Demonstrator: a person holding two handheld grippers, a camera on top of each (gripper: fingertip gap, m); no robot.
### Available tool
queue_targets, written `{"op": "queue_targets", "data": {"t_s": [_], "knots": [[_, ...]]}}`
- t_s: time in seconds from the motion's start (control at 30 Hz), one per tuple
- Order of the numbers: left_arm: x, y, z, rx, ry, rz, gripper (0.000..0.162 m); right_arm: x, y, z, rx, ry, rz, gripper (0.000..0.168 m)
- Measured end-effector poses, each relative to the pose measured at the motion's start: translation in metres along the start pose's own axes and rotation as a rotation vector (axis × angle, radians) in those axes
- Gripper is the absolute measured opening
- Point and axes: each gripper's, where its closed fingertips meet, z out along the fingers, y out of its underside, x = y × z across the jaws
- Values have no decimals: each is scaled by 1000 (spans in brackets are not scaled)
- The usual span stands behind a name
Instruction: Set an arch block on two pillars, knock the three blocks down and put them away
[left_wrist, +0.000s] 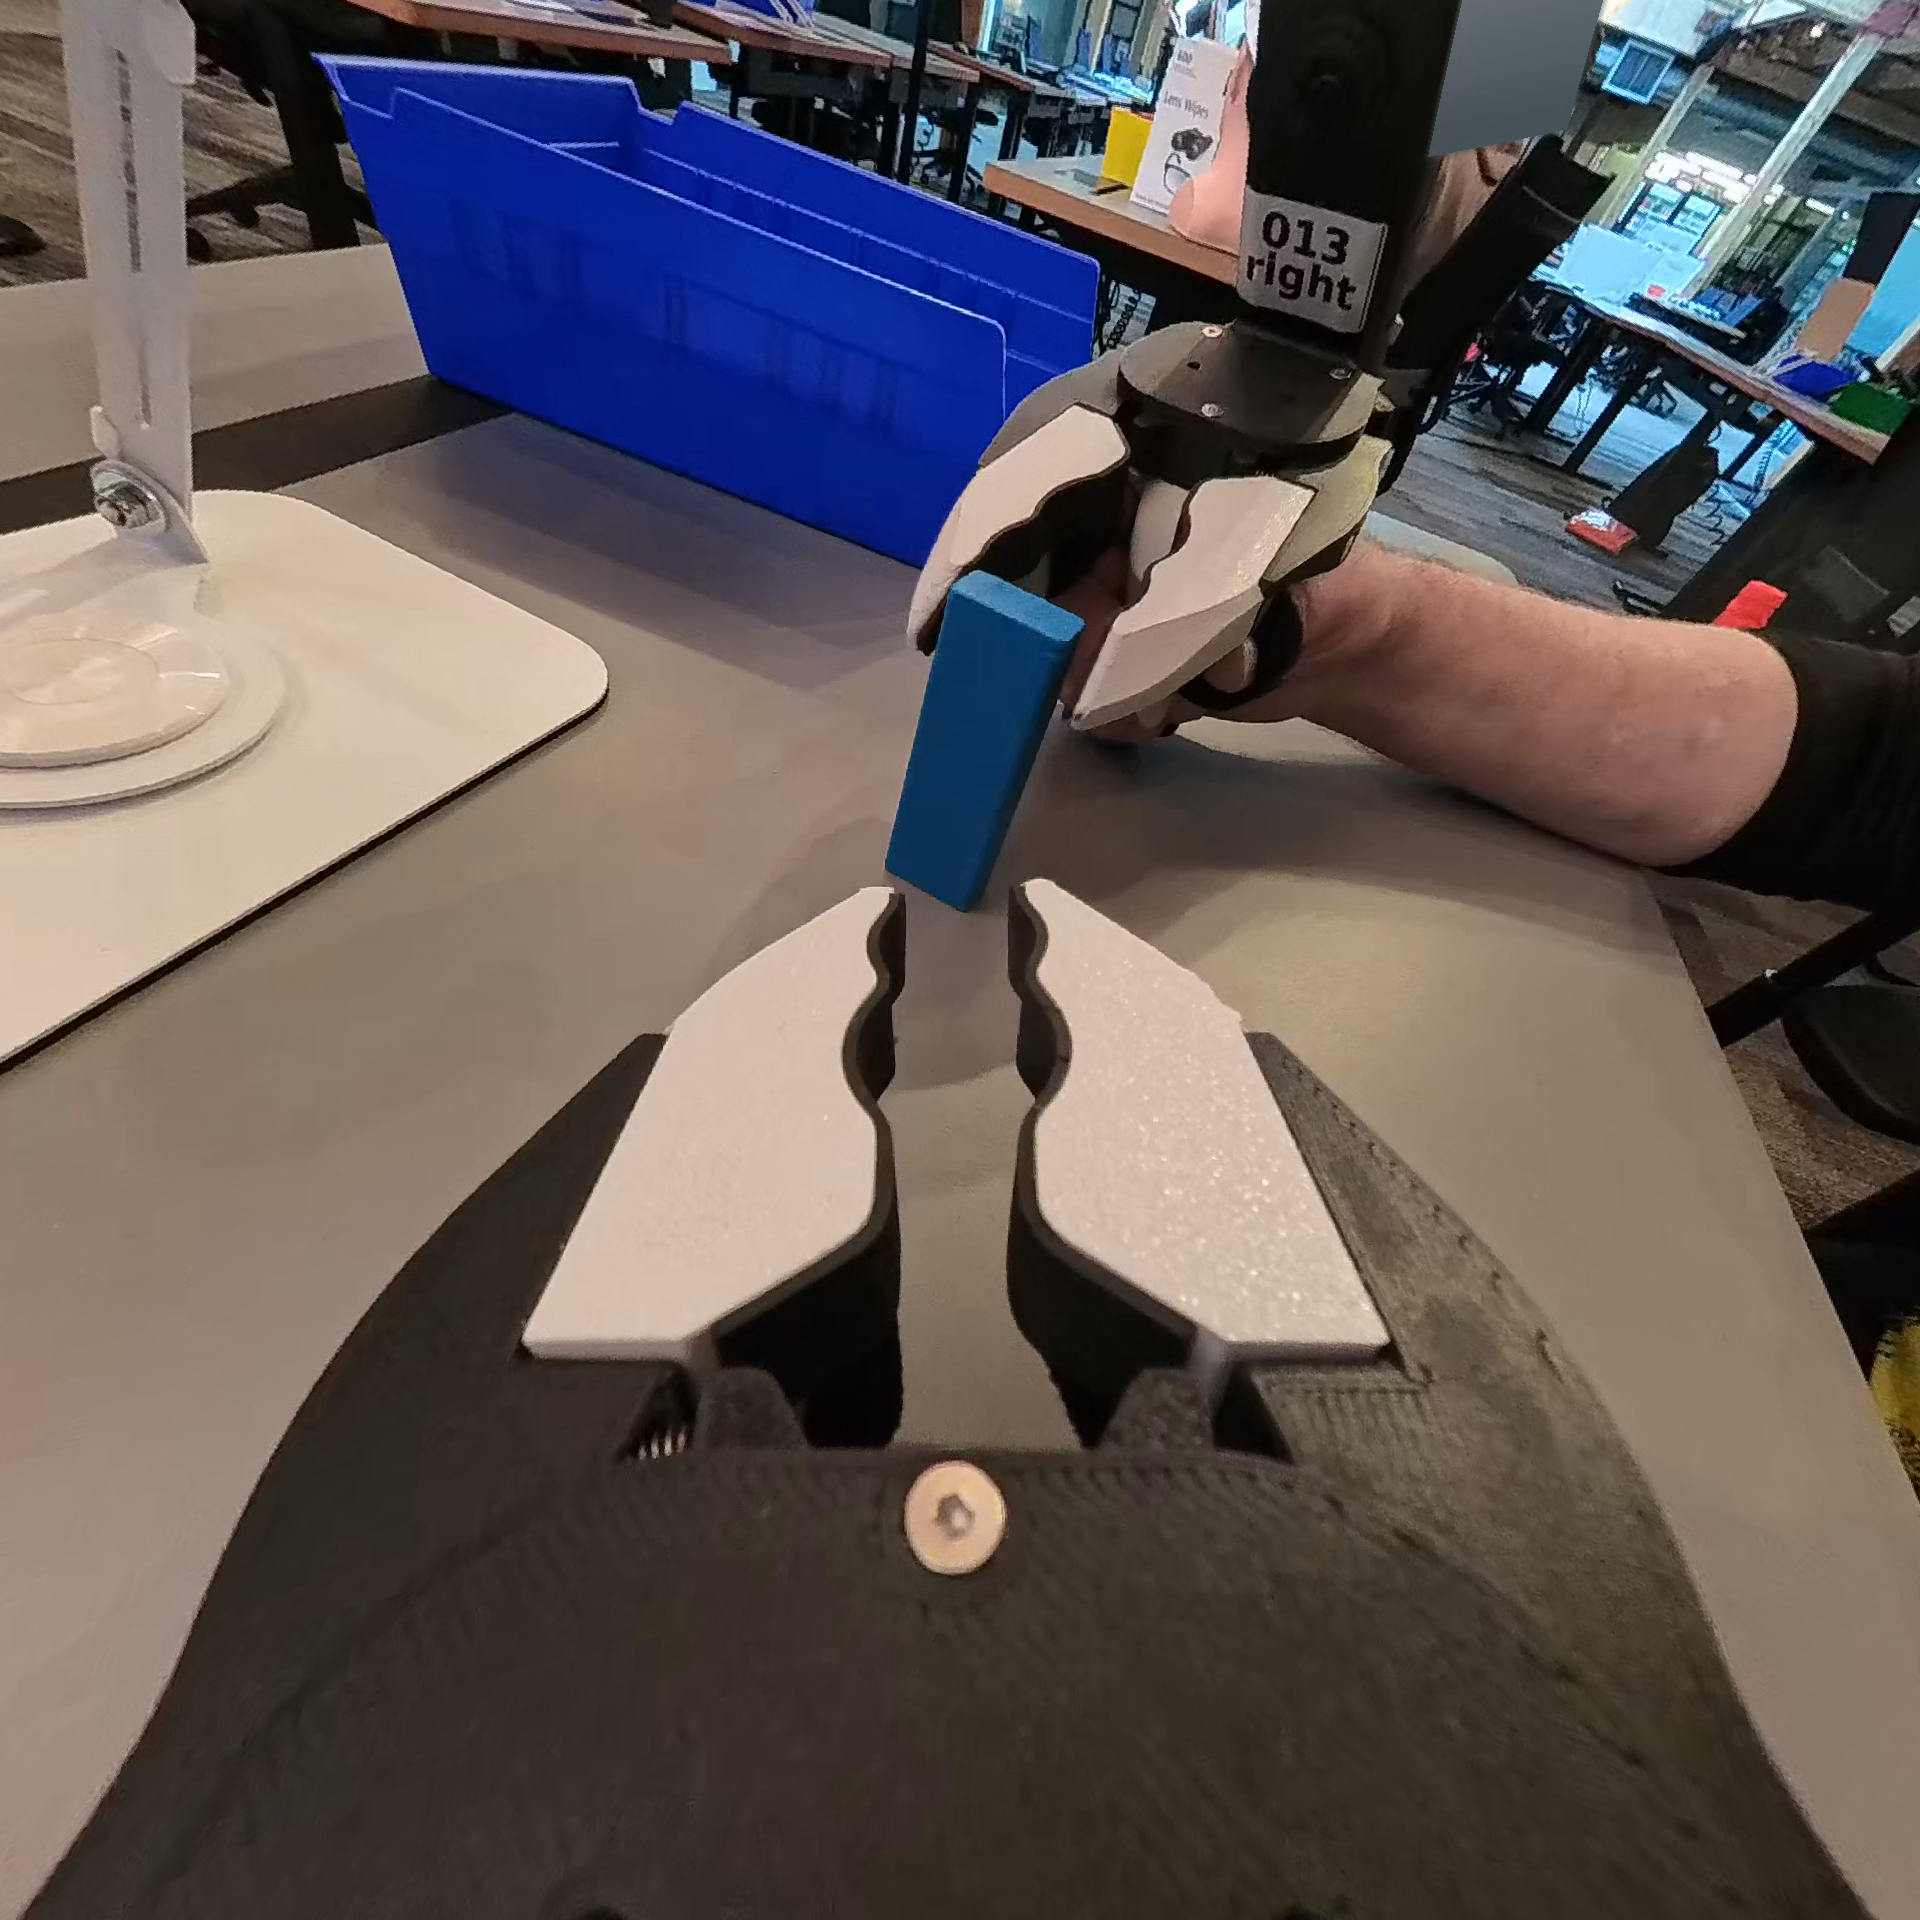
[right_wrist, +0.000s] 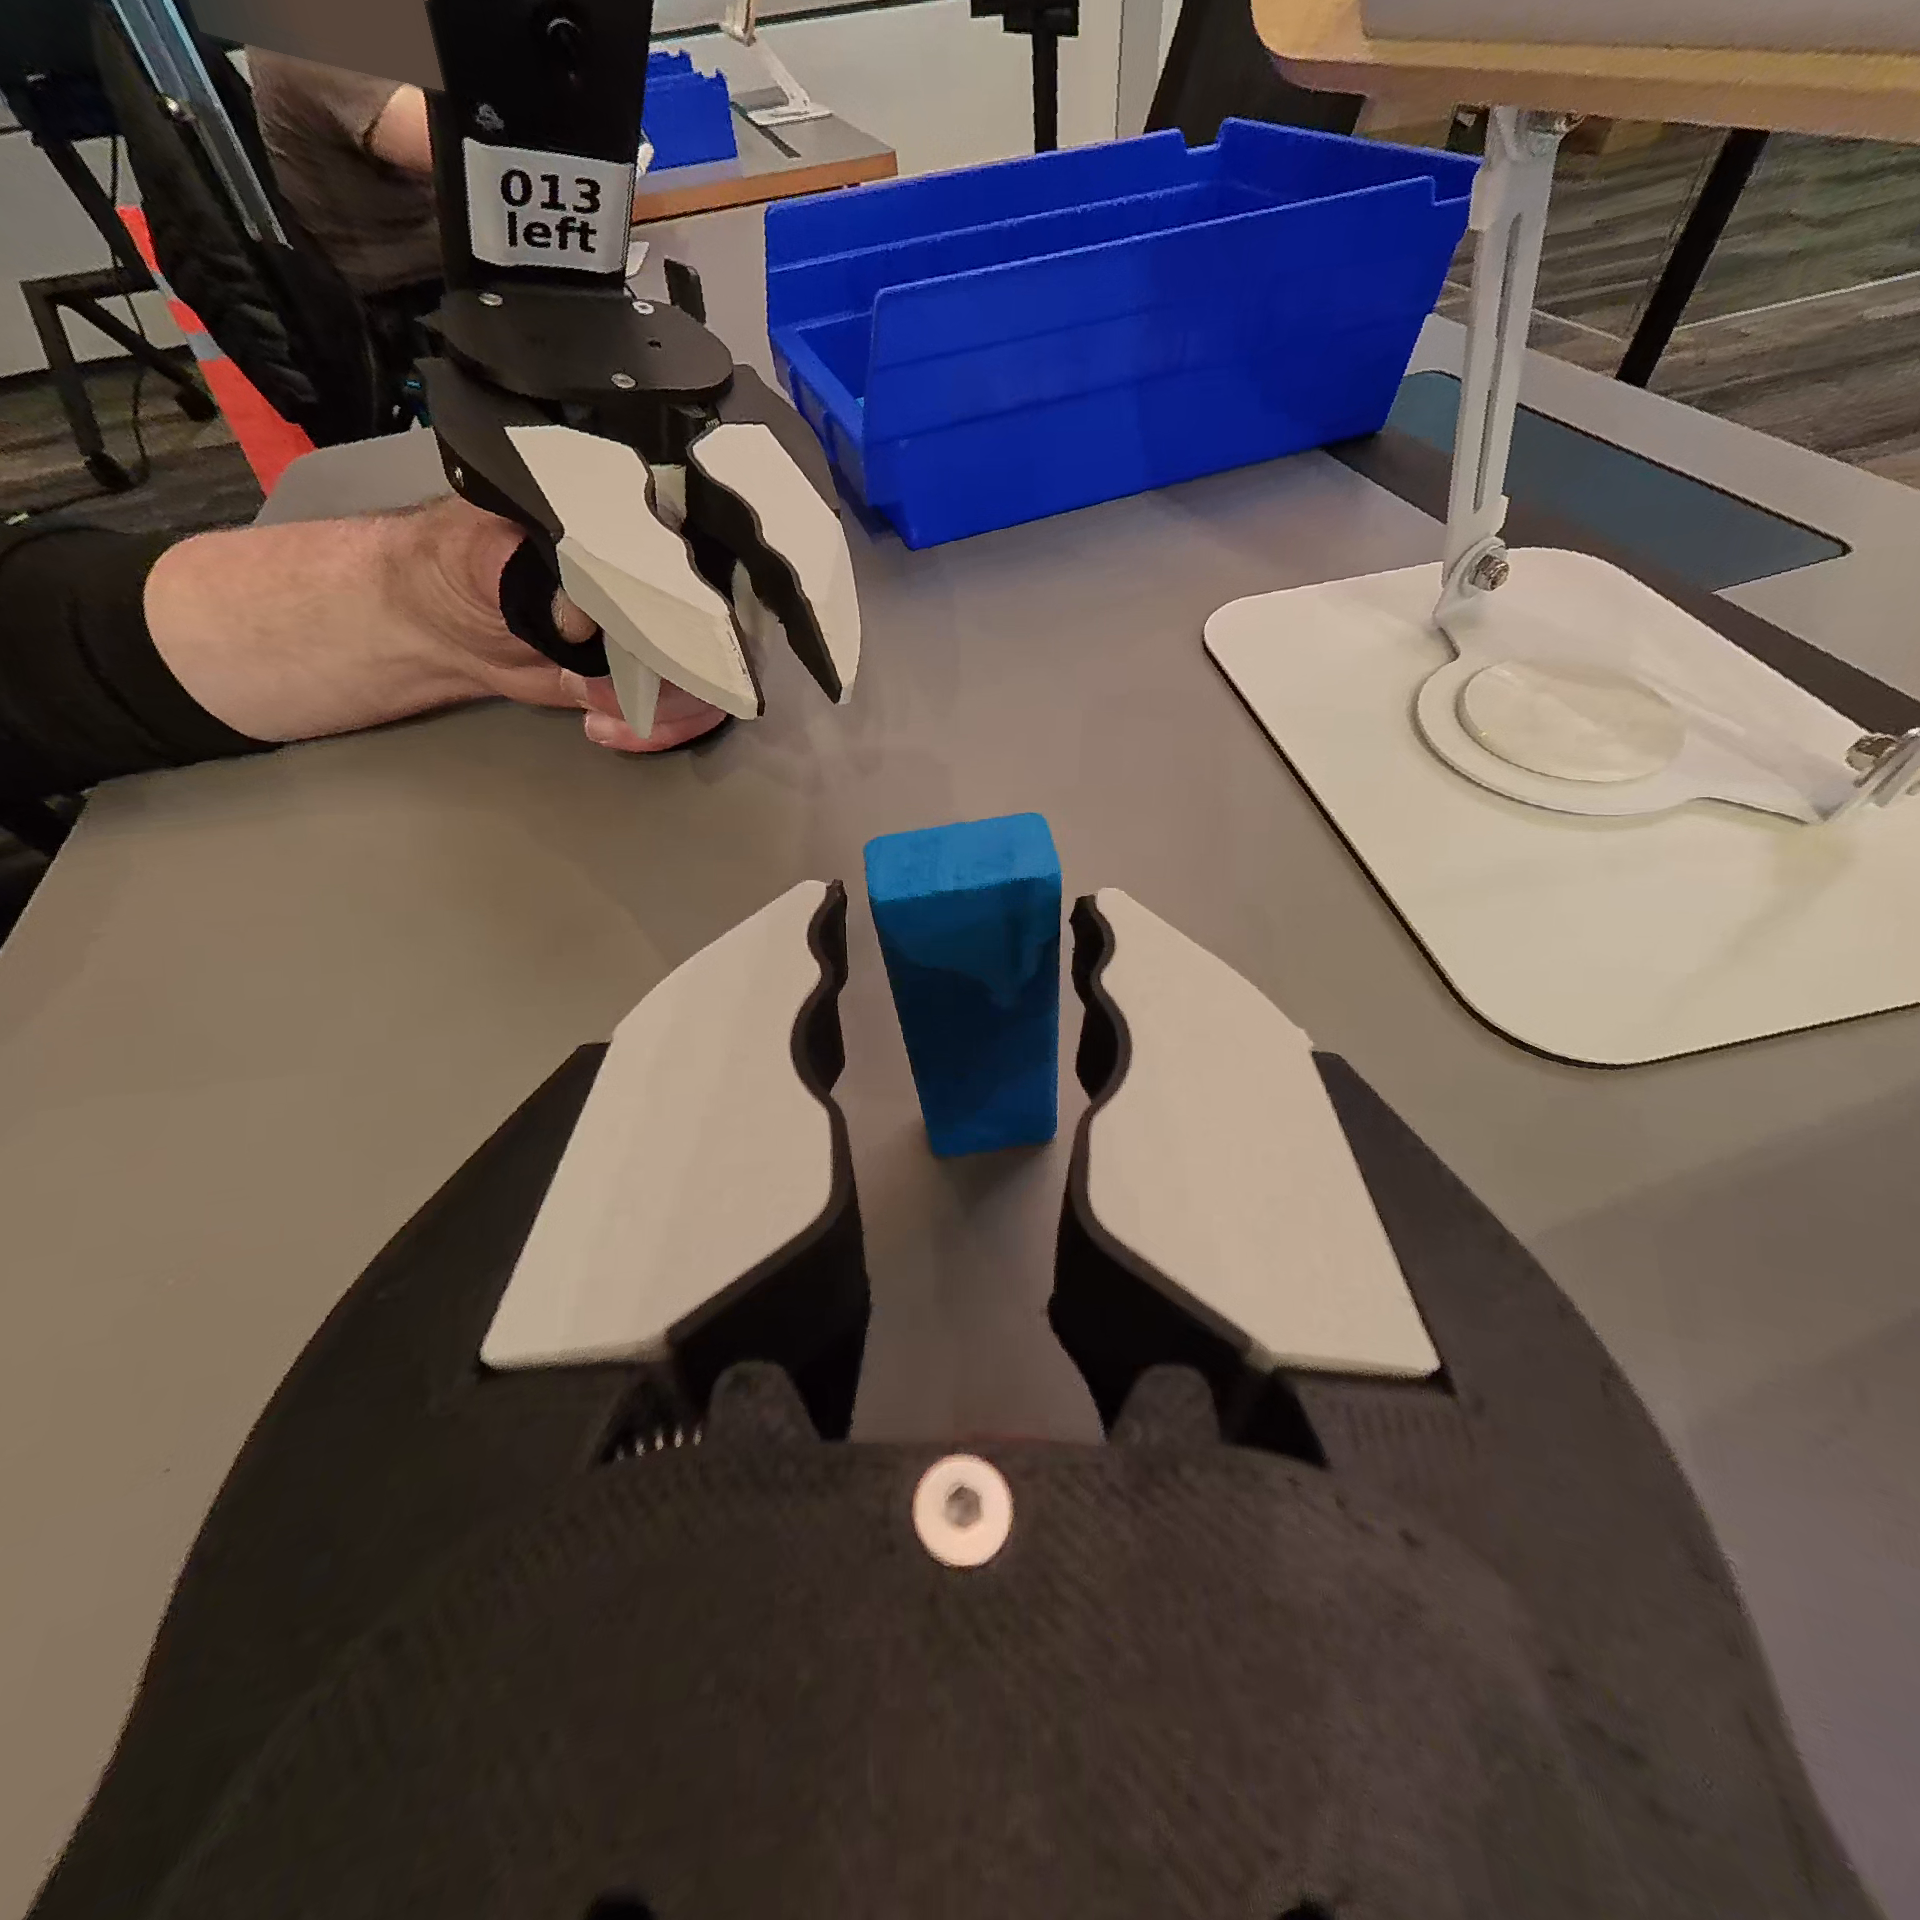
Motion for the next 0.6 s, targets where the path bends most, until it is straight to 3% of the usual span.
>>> {"op": "queue_targets", "data": {"t_s": [0.13,0.27,0.37,0.43,0.5,0.6], "knots": [[-1,-1,-1,6,-2,1,21,0,-1,0,7,2,12,60],[-7,-18,-22,33,-107,23,36,1,-4,-7,37,-4,8,61],[-34,-39,-78,6,-438,156,38,4,-9,-15,79,1,14,58],[-66,-40,-129,-117,-673,172,40,8,-10,-19,91,12,25,59],[-104,-36,-183,-242,-849,99,50,11,-11,-20,99,18,34,58],[-161,-18,-246,-407,-976,-93,53,11,-11,-19,92,24,28,56]]}}
